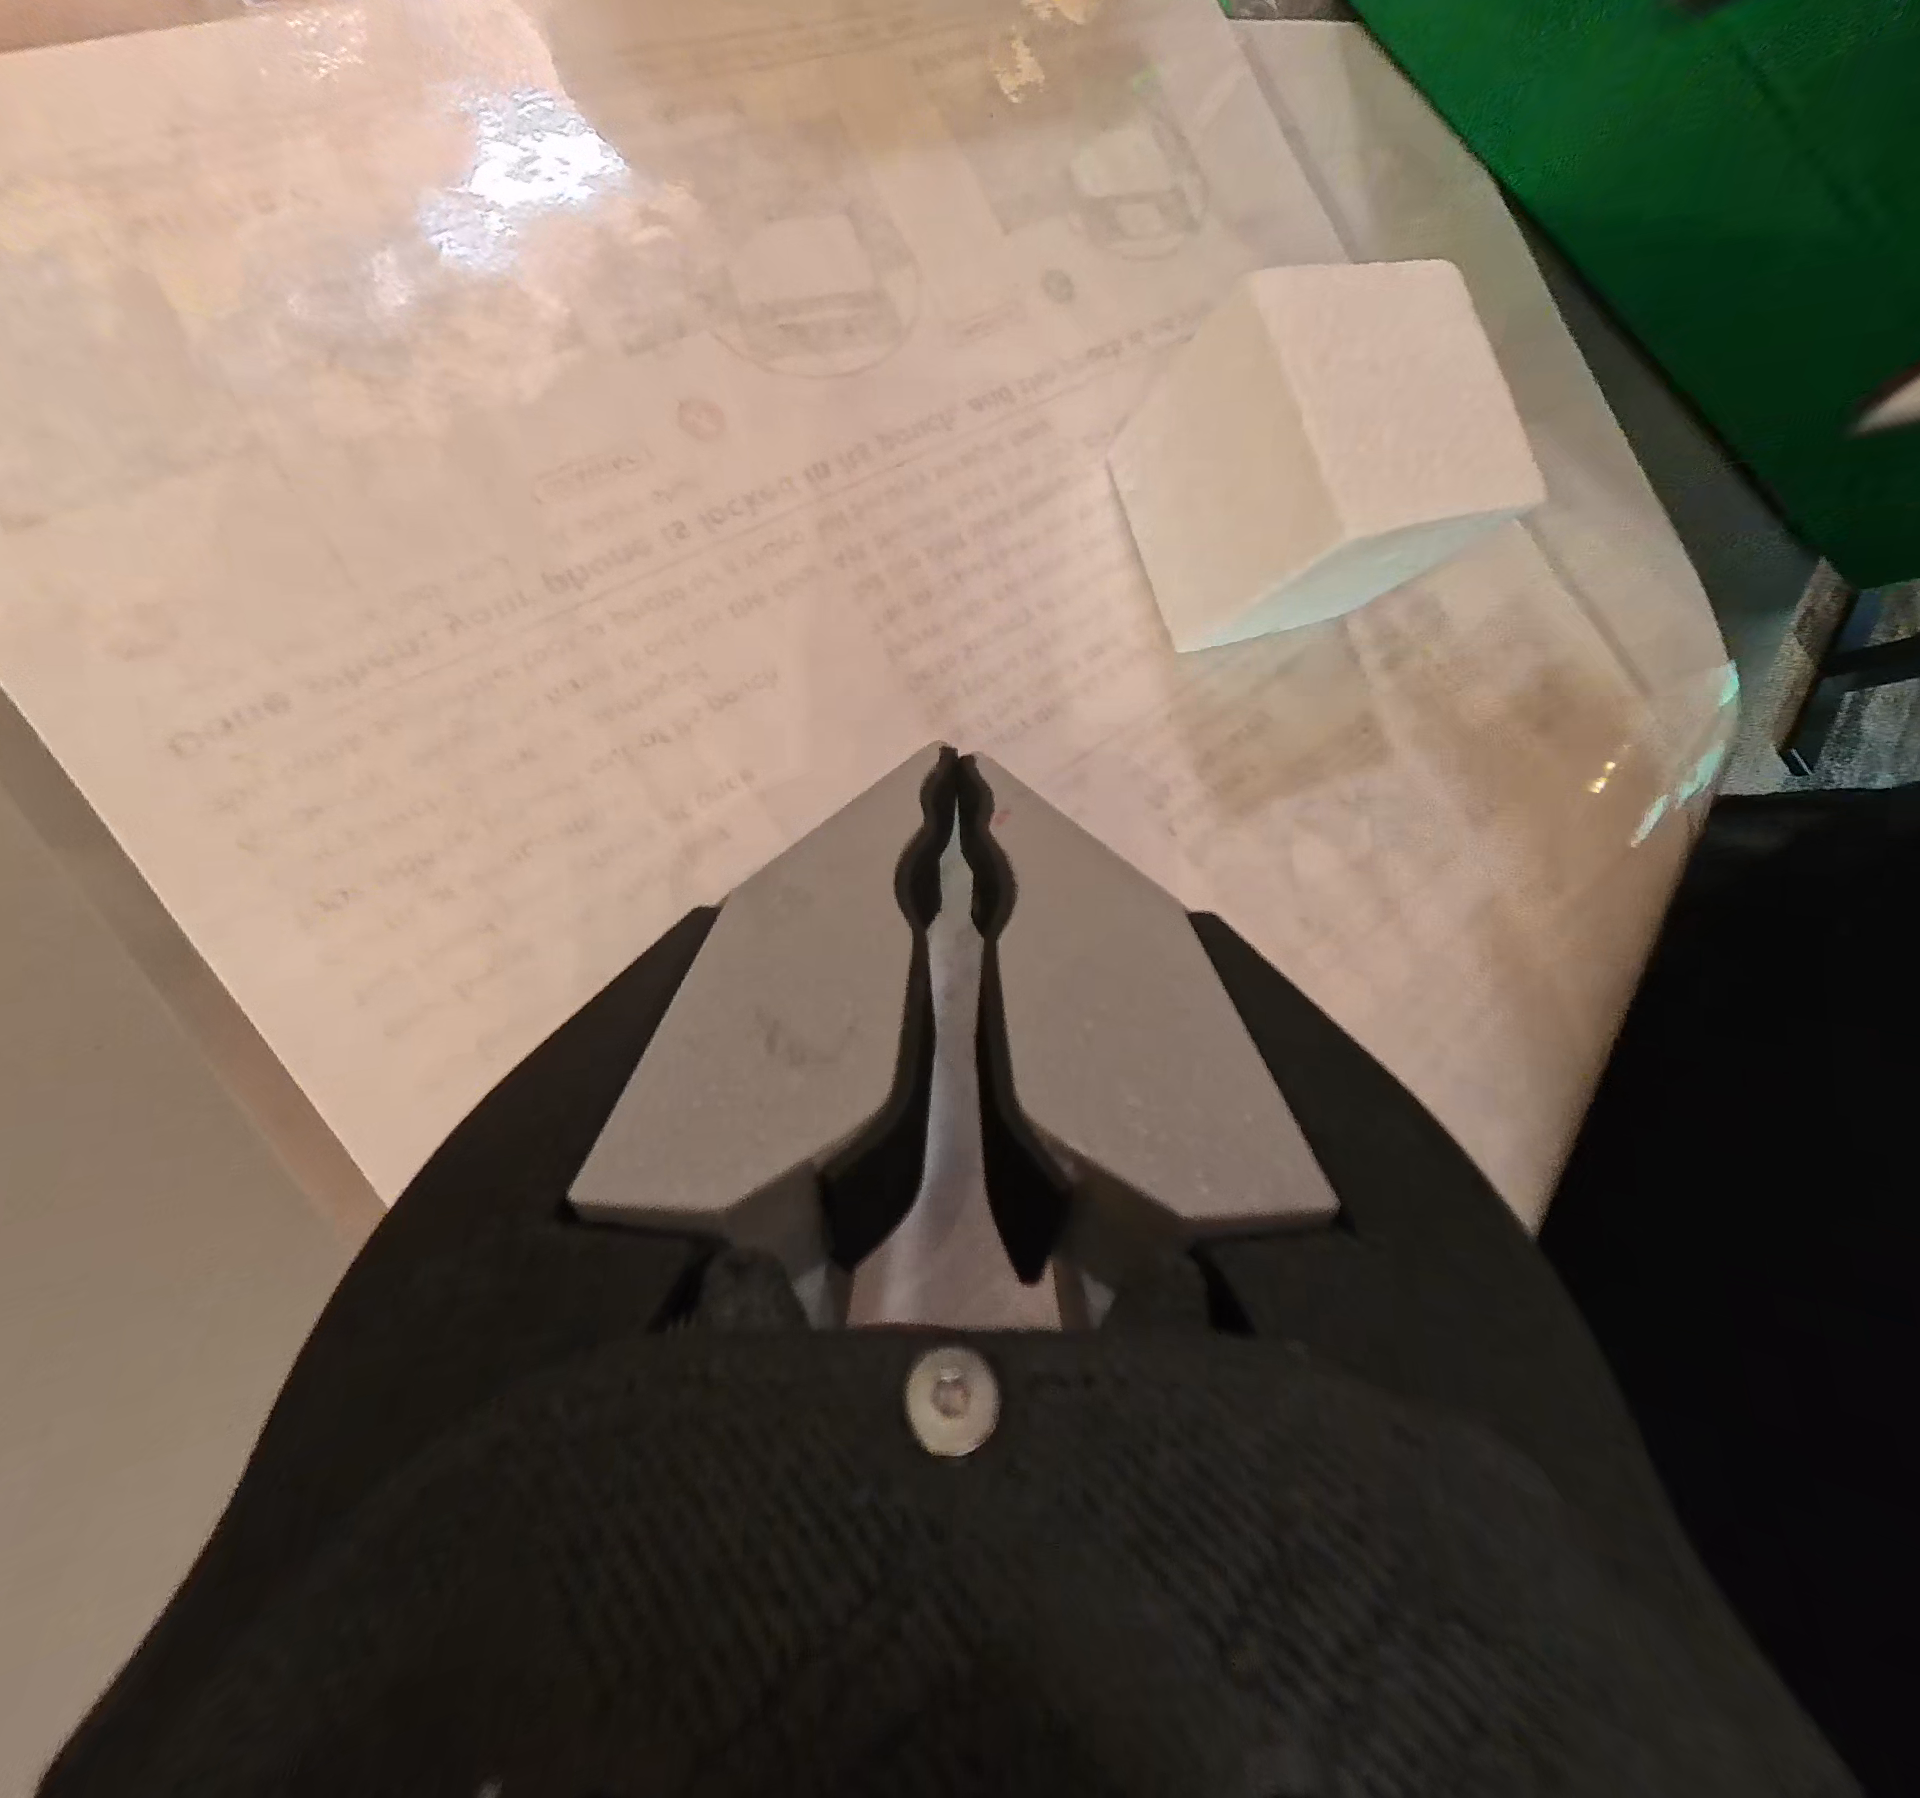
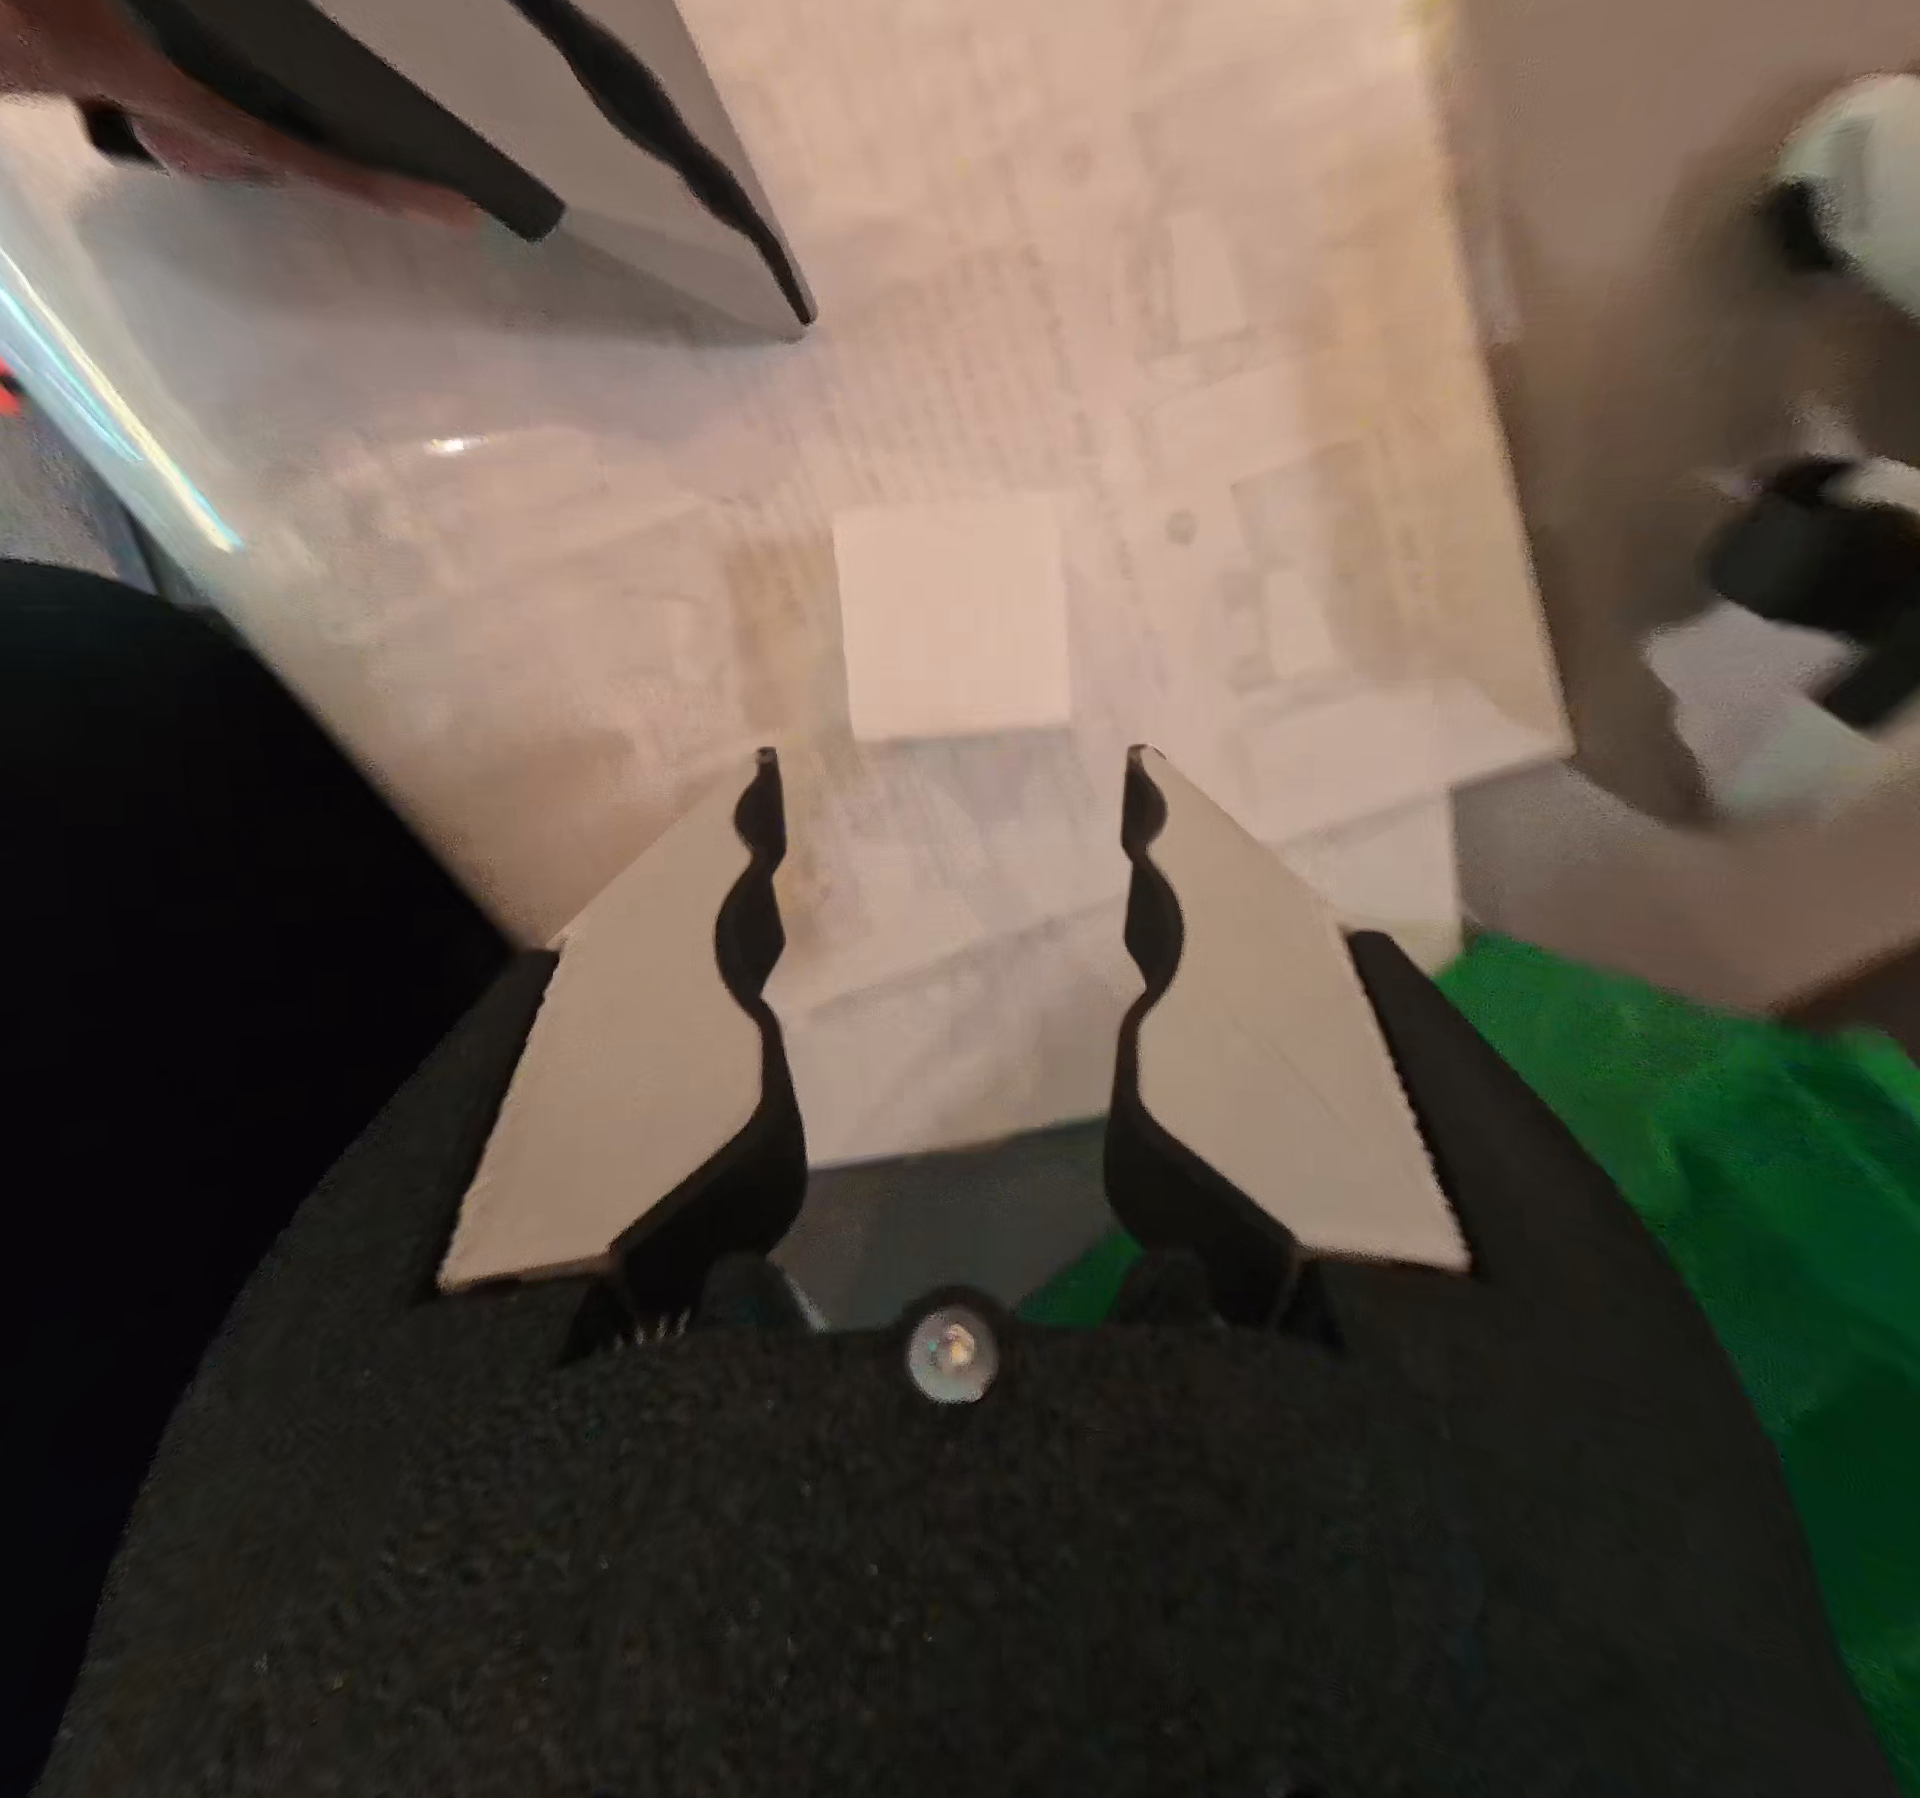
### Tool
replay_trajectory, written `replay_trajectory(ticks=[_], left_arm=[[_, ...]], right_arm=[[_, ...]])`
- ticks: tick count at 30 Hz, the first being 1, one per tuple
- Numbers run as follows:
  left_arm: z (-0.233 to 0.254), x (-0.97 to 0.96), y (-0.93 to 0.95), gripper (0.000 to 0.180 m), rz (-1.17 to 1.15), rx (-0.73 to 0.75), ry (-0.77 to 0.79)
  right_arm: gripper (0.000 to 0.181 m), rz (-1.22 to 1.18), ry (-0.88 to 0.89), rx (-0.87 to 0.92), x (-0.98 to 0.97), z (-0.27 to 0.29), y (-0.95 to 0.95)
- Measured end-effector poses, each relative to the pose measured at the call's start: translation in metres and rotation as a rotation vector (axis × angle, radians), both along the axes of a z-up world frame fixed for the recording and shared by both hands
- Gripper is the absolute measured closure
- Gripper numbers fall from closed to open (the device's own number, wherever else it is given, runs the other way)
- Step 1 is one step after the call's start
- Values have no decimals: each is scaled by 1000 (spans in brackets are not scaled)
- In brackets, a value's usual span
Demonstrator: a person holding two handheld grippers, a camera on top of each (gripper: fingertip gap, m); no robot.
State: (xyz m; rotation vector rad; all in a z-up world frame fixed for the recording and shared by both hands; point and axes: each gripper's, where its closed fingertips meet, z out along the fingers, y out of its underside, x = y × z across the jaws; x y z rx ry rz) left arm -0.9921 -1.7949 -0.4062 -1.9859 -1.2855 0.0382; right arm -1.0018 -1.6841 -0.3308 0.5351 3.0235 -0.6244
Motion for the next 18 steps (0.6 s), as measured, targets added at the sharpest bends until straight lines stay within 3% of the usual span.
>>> replay_trajectory(ticks=[5,8,14,15,16,18], left_arm=[[0,0,0,180,-5,-12,-3],[0,0,0,180,-9,-14,-3],[0,0,0,180,-17,-29,-10],[0,0,0,180,-17,-31,-9],[0,0,0,180,-17,-31,-11],[0,0,0,180,-17,-31,-18]], right_arm=[[125,-434,69,-72,-46,59,126],[103,-661,-53,3,-53,30,205],[97,-671,-194,171,-36,-48,231],[101,-650,-214,173,-33,-54,228],[123,-630,-219,181,-32,-56,226],[124,-600,-185,184,-34,-46,220]])
